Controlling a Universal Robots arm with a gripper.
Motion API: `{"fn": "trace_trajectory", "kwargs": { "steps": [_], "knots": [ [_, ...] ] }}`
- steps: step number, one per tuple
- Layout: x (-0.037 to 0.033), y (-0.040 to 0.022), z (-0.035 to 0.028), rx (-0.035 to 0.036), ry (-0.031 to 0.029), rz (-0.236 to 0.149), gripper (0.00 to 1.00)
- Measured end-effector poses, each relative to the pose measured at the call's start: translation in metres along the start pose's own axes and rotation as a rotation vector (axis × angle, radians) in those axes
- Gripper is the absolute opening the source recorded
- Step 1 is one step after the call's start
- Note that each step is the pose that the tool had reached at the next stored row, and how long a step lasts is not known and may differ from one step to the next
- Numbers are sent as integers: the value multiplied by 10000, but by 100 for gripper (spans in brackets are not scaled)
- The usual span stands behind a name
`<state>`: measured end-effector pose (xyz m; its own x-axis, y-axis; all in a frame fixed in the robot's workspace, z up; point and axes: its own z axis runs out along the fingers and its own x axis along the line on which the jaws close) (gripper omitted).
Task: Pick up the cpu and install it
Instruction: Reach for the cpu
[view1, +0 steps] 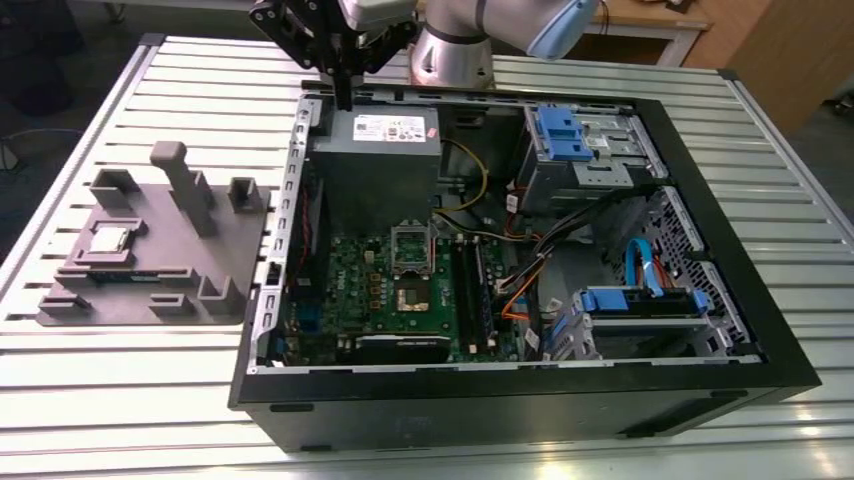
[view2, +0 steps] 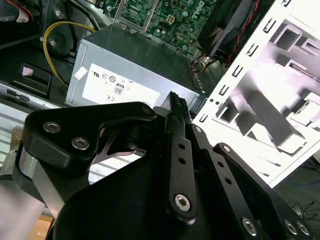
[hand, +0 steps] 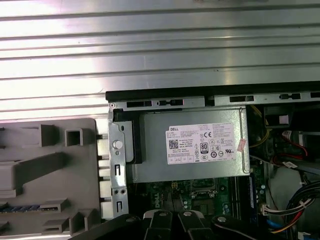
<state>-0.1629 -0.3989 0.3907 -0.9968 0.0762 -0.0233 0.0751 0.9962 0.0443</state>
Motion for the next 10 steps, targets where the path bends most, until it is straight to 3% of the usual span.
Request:
{"fn": "trace_trajectory", "kwargs": {
  "steps": [10],
  "knots": [
    [44,-4,6,1,15,1,10]
  ]
}}
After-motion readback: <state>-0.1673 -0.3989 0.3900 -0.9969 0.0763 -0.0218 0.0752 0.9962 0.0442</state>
